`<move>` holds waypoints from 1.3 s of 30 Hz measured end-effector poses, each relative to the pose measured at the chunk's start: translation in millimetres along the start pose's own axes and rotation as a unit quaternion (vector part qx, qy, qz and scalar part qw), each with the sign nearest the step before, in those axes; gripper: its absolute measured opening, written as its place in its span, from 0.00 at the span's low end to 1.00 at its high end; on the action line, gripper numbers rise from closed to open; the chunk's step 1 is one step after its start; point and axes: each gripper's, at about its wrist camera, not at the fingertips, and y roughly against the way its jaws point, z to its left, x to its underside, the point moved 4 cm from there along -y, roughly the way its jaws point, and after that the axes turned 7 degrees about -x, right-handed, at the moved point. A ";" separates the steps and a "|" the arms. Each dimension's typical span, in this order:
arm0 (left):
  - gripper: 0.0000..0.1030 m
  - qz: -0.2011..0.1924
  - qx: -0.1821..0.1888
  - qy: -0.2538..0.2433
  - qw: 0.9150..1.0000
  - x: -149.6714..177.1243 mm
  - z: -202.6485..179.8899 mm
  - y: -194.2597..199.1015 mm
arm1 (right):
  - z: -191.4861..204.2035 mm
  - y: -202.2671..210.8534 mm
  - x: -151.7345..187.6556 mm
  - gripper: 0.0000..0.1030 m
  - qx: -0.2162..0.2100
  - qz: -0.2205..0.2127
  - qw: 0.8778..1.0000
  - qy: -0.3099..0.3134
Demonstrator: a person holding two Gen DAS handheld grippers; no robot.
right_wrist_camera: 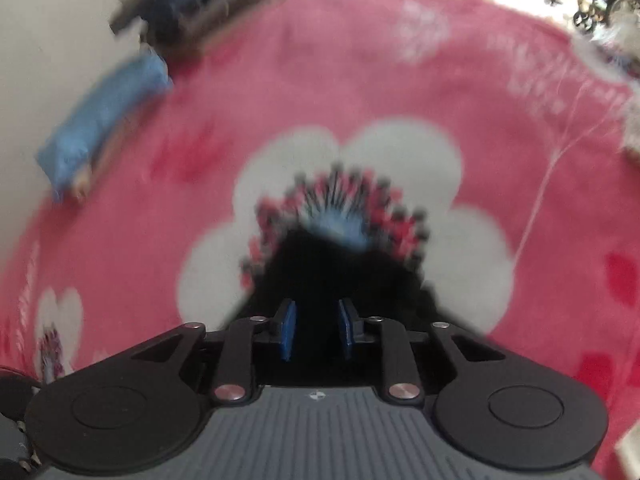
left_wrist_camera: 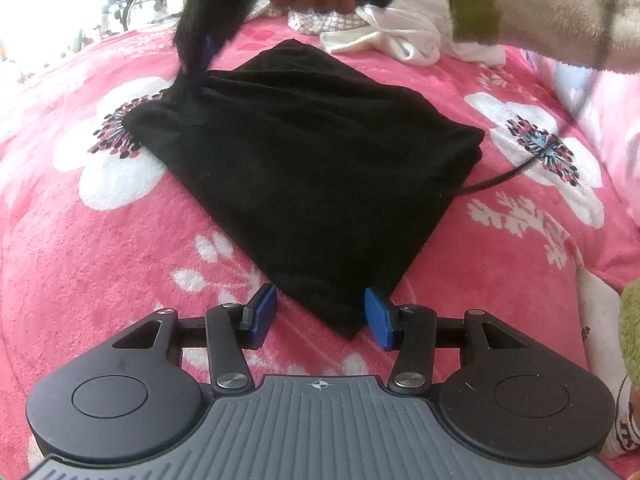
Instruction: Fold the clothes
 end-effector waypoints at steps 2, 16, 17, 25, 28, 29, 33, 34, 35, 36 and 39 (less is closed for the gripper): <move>0.47 -0.001 0.001 -0.007 1.000 0.6 0.1 1.2 | -14.4 -15.6 -9.8 0.23 0.004 -0.052 0.997 -0.060; 0.47 -0.055 -0.009 -0.058 0.997 -22.0 0.1 18.1 | -37.0 51.0 71.1 0.21 0.064 -0.087 0.992 -0.060; 0.47 -0.045 -0.005 -0.071 0.996 -23.3 -6.0 10.7 | -41.5 42.4 71.7 0.20 0.102 -0.091 0.989 -0.049; 0.47 -0.016 -0.014 -0.090 0.996 -14.5 -18.1 -5.1 | -59.1 93.3 67.0 0.13 0.159 -0.178 0.965 -0.105; 0.47 -0.012 -0.009 -0.078 0.997 -13.1 -14.9 -6.0 | -43.8 98.2 82.5 0.26 0.155 -0.162 0.968 -0.108; 0.47 -0.012 -0.009 -0.076 0.997 -13.0 -14.6 -6.1 | -46.6 101.8 88.2 0.30 0.142 -0.170 0.966 -0.133; 0.48 -0.016 -0.009 -0.082 0.996 -11.8 -15.1 -5.7 | -66.8 108.7 116.9 0.30 0.098 -0.183 0.953 -0.220; 0.48 -0.016 -0.009 -0.082 0.996 -11.7 -15.0 -5.6 | -69.5 106.4 118.9 0.32 0.091 -0.182 0.952 -0.227; 0.48 -0.016 -0.009 -0.081 0.997 -11.7 -14.9 -5.6 | -72.2 103.9 120.4 0.33 0.084 -0.181 0.952 -0.233; 0.48 -0.015 -0.009 -0.079 0.997 -11.7 -14.8 -5.7 | -75.0 101.3 120.7 0.33 0.078 -0.180 0.952 -0.235; 0.48 -0.015 -0.010 -0.077 0.997 -11.6 -14.9 -5.8 | -77.5 92.7 122.1 0.33 0.076 -0.181 0.954 -0.228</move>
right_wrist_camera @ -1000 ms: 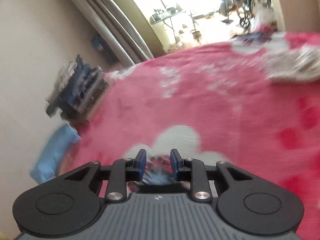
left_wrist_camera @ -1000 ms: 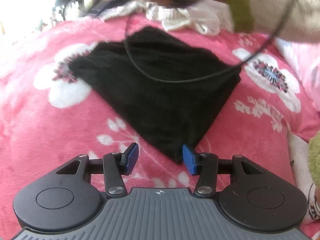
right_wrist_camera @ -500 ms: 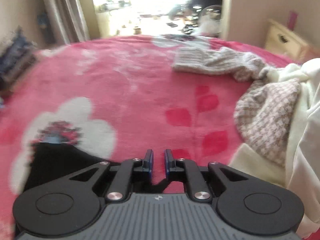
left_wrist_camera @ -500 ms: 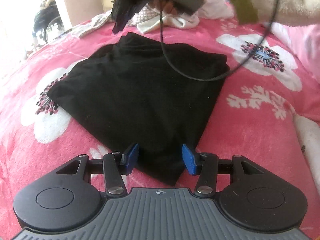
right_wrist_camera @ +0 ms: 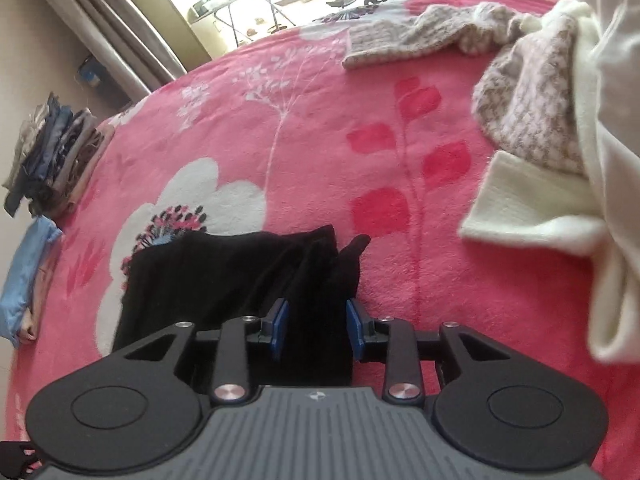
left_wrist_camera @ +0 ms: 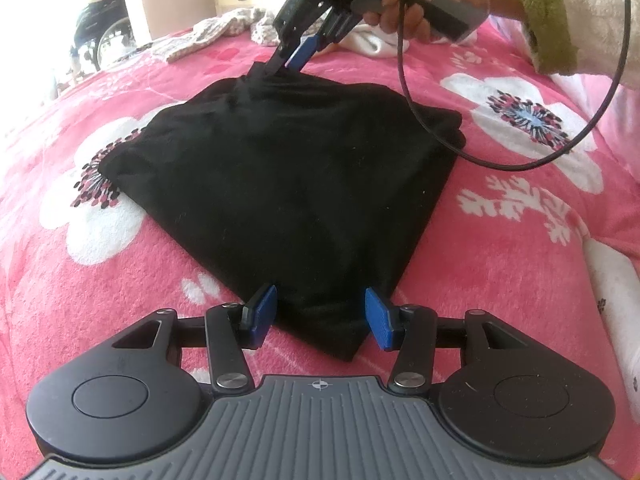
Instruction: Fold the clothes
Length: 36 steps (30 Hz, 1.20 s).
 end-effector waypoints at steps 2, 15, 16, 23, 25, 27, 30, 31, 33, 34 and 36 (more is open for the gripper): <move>0.48 0.000 -0.001 0.000 1.000 0.0 -0.4 0.0 | 1.3 0.9 2.7 0.14 -0.009 -0.010 1.000 0.004; 0.48 0.003 -0.003 0.000 1.000 -0.6 -0.7 -1.4 | -14.0 32.9 9.2 0.06 -0.002 -0.062 0.998 -0.024; 0.48 0.002 -0.004 0.000 1.000 -0.5 -0.7 -1.2 | -14.9 33.9 8.8 0.08 -0.011 -0.065 0.997 -0.035; 0.48 0.003 -0.006 0.000 1.000 -0.6 -1.6 -1.2 | -2.1 33.9 -0.3 0.30 -0.040 -0.079 0.995 -0.037; 0.48 0.003 -0.007 0.000 1.000 -0.6 -1.8 -1.0 | -5.2 30.1 -1.7 0.30 -0.050 -0.074 0.994 -0.056; 0.48 0.003 -0.007 0.000 1.000 -0.6 -2.0 -1.0 | -11.9 21.5 0.1 0.30 -0.050 -0.058 0.994 -0.079; 0.48 0.003 -0.008 0.000 1.000 -0.7 -2.3 -1.0 | -23.6 8.1 4.3 0.32 -0.044 -0.036 0.992 -0.111; 0.48 0.003 -0.008 0.000 1.000 -0.7 -2.3 -1.0 | -24.1 7.6 4.5 0.32 -0.048 -0.039 0.992 -0.112; 0.48 0.003 -0.009 -0.001 1.000 -0.7 -2.5 -1.0 | -24.2 6.8 4.3 0.32 -0.054 -0.045 0.991 -0.114; 0.48 0.003 -0.009 -0.001 1.000 -0.7 -2.6 -1.0 | -21.8 7.3 2.7 0.32 -0.056 -0.052 0.991 -0.106; 0.48 0.003 -0.009 -0.001 1.000 -0.8 -2.8 -1.0 | -16.7 7.4 -0.8 0.27 -0.059 -0.060 0.992 -0.091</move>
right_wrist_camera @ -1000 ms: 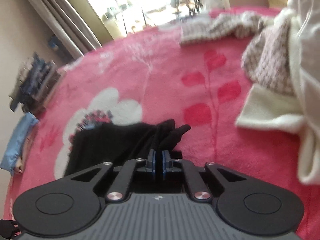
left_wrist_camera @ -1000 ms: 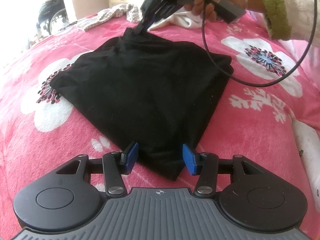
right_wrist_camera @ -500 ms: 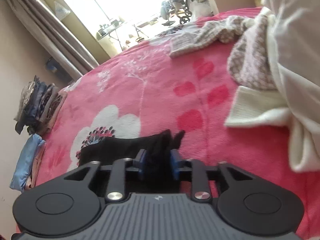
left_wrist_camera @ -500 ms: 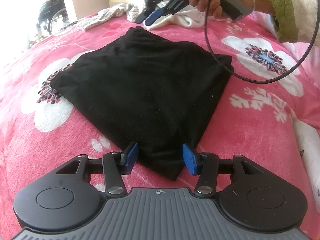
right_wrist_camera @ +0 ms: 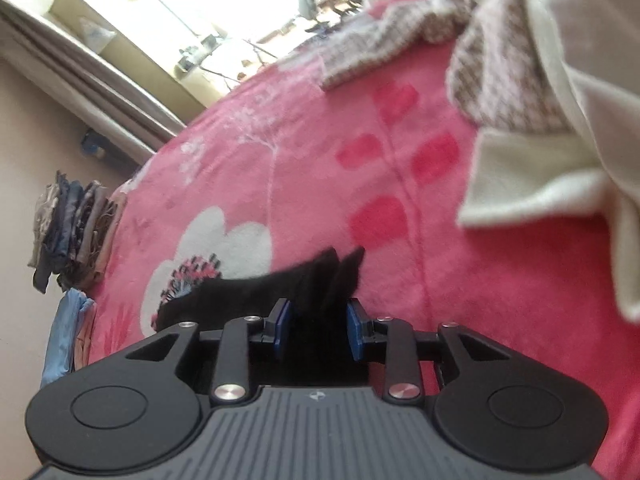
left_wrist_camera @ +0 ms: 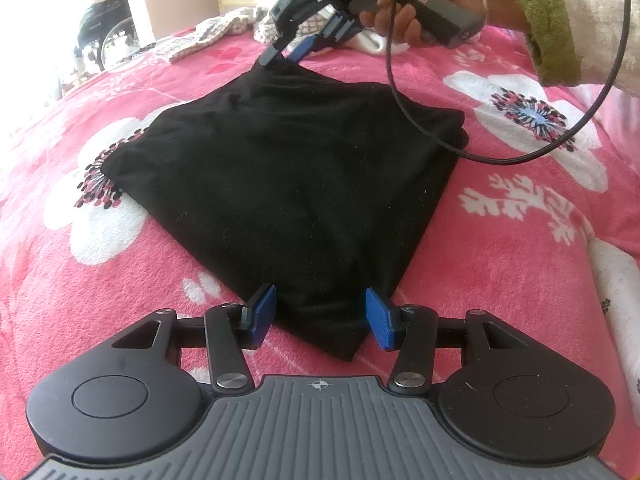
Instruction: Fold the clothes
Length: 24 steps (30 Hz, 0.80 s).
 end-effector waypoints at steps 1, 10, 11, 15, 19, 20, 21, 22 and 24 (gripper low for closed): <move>0.48 0.000 0.000 0.000 1.000 0.0 -0.1 0.0 | 2.7 -0.5 -1.3 0.21 0.001 -0.003 1.000 0.009; 0.48 -0.001 0.001 0.002 1.000 0.9 0.8 -0.2 | 18.3 20.5 -4.3 0.04 0.008 -0.060 0.995 0.074; 0.48 -0.001 0.001 0.002 1.000 0.9 1.0 -0.2 | 18.6 22.9 -4.7 0.04 0.010 -0.066 0.995 0.078; 0.48 -0.001 0.001 0.002 1.000 1.0 1.0 -0.2 | 7.8 16.0 -5.6 0.04 0.041 -0.064 0.993 0.087; 0.48 -0.002 -0.001 0.001 1.000 1.0 0.6 -0.1 | -15.3 -4.8 -3.0 0.04 0.085 -0.038 0.993 0.072; 0.48 -0.002 -0.001 0.001 1.000 1.0 0.5 -0.1 | -19.2 -3.8 -3.8 0.06 0.089 -0.042 0.993 0.061; 0.48 -0.002 -0.001 0.001 1.000 1.0 0.4 -0.1 | -22.1 2.0 -5.4 0.07 0.079 -0.052 0.995 0.041; 0.48 -0.002 -0.002 0.000 1.000 1.0 0.3 0.0 | -24.6 9.8 -6.7 0.07 0.066 -0.063 0.996 0.020; 0.48 -0.002 -0.002 0.000 1.000 1.0 0.1 0.0 | -24.5 24.1 -6.9 0.07 0.044 -0.070 0.997 0.006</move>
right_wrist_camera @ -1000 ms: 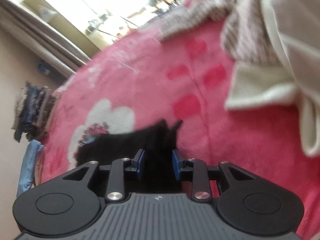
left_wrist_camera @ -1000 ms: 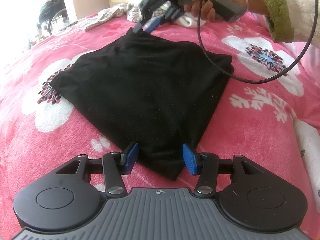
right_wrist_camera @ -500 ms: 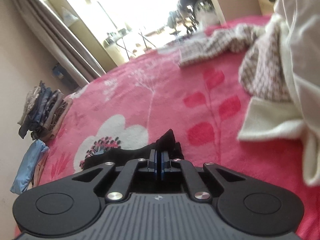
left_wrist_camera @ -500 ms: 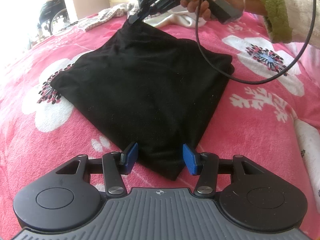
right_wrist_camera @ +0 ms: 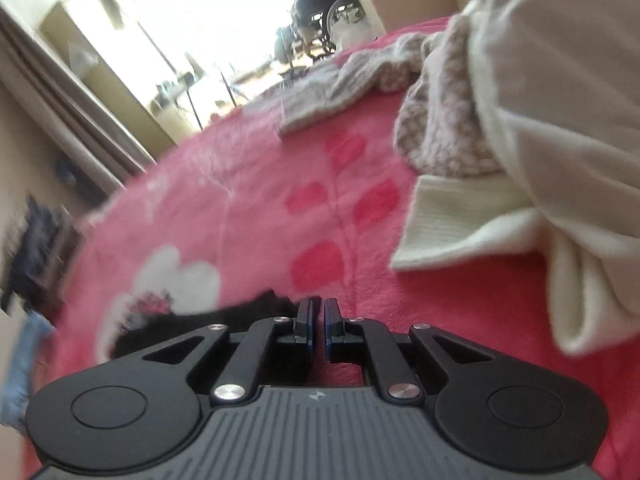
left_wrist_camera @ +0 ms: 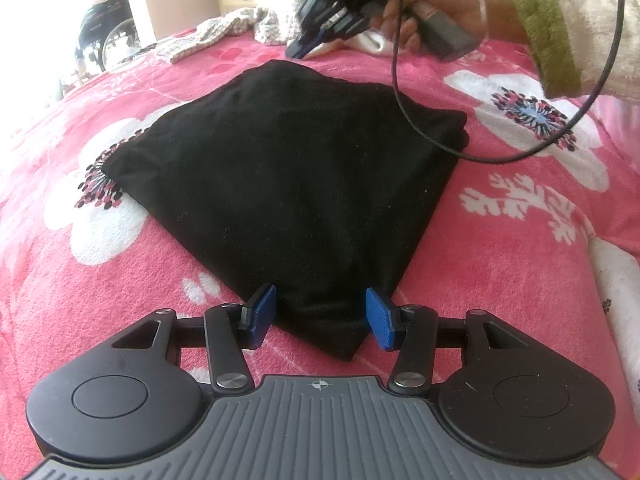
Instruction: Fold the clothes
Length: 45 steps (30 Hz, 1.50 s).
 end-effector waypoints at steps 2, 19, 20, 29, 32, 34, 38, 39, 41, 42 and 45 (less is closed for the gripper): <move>0.48 0.000 0.000 0.000 1.000 0.0 0.1 0.0 | 3.6 10.8 4.0 0.12 -0.021 0.015 1.000 -0.001; 0.48 -0.001 0.000 0.001 1.000 0.7 -0.1 1.5 | 7.9 18.8 50.3 0.02 -0.009 0.052 0.998 0.045; 0.48 -0.001 0.000 0.000 1.000 0.7 0.0 1.4 | 1.3 14.9 51.7 0.02 0.018 0.052 0.997 0.050; 0.48 -0.001 0.003 0.003 1.000 0.8 0.9 1.5 | 45.6 65.8 71.4 0.03 -0.085 0.059 0.982 0.160; 0.48 0.000 0.005 0.007 1.000 0.9 2.9 2.7 | 29.1 53.1 98.8 0.03 0.006 0.101 0.974 0.204; 0.48 0.001 0.005 0.013 1.000 1.0 5.3 5.3 | -0.4 58.1 102.8 0.00 0.085 0.089 0.976 0.177; 0.48 -0.019 -0.003 0.027 0.999 -2.8 17.4 25.0 | 21.6 95.5 92.8 0.03 0.060 0.021 0.981 0.184; 0.48 -0.027 -0.003 0.033 0.999 -5.8 20.9 29.7 | 37.1 99.9 96.1 0.03 0.031 0.019 0.978 0.204; 0.48 -0.033 0.001 0.045 0.998 -13.9 24.5 29.7 | 62.3 99.8 110.0 0.05 -0.006 0.031 0.968 0.250; 0.48 -0.033 0.003 0.052 0.998 -18.3 24.6 26.0 | 73.3 97.3 119.0 0.06 -0.019 0.042 0.961 0.274; 0.48 -0.005 0.024 0.060 0.998 -19.4 15.2 3.2 | 76.4 81.9 153.9 0.08 -0.024 0.094 0.951 0.293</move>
